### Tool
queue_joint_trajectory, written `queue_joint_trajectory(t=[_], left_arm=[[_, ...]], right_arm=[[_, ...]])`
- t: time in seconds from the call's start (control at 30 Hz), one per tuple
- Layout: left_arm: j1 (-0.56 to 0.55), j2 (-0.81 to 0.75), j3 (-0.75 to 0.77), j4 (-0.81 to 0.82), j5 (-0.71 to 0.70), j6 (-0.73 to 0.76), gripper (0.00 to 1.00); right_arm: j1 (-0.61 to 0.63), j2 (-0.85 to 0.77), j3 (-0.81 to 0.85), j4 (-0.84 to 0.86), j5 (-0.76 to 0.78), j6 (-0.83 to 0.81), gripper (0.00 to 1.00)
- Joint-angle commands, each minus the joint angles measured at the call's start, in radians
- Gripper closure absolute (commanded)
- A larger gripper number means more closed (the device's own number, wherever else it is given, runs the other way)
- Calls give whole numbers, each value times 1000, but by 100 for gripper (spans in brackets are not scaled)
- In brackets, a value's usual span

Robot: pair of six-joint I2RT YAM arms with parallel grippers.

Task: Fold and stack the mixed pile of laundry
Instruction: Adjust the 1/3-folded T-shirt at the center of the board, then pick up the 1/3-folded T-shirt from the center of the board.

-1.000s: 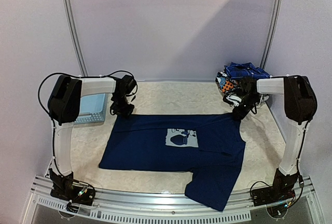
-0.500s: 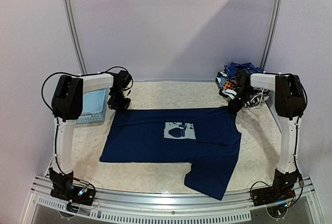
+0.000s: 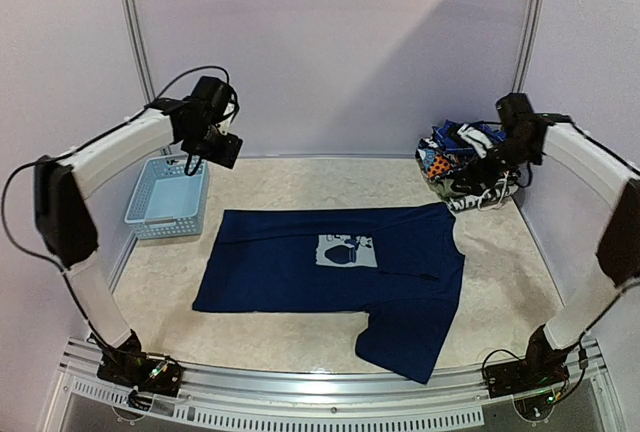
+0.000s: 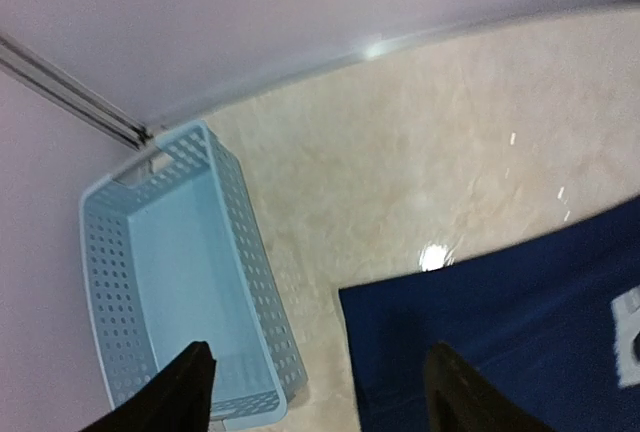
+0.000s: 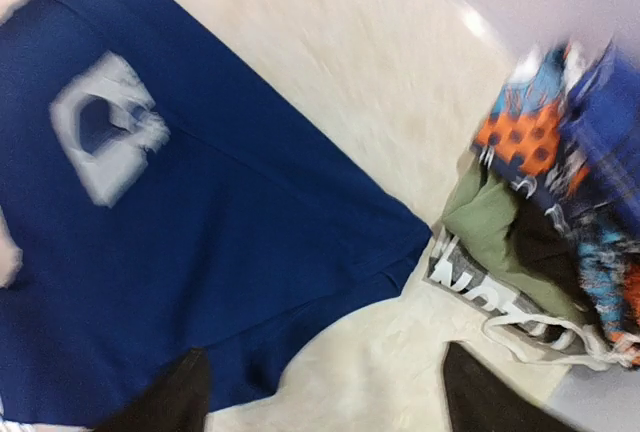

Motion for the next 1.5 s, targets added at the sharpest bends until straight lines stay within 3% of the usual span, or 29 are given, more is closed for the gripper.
queue_joint_trajectory(t=[0.0, 0.07, 0.13, 0.17, 0.23, 0.37, 0.47, 0.63, 0.83, 1.07, 1.47], left_arm=[[-29, -155, -220, 183, -272, -67, 13], [-10, -164, -265, 171, -275, -79, 8], [-5, -181, -301, 179, -192, -38, 11], [-6, -197, -321, 189, -140, -25, 14], [-15, -233, -362, 209, -82, -25, 17], [-49, -277, -397, 191, -74, -4, 23], [-59, -293, -411, 156, -60, 3, 28], [-58, -284, -431, 67, -11, 9, 31], [-59, -289, -460, -41, 69, -27, 34], [-60, -359, -504, -73, 32, -32, 34], [-59, -354, -519, -90, 5, -21, 34]], right_arm=[[11, -280, -233, -6, -309, -68, 1], [37, -286, -253, -152, -385, -159, 7], [81, -250, -244, -323, -436, -279, 21], [108, -246, -264, -372, -463, -356, 23], [216, -309, -367, -311, -382, -443, 27], [521, -535, -611, -129, -118, -407, 35], [678, -606, -699, -100, -63, -404, 47], [929, -607, -781, -41, 42, -360, 51], [1121, -530, -795, -28, 129, -354, 57], [1227, -457, -817, 65, 205, -322, 61], [1264, -363, -838, 155, 243, -308, 63]])
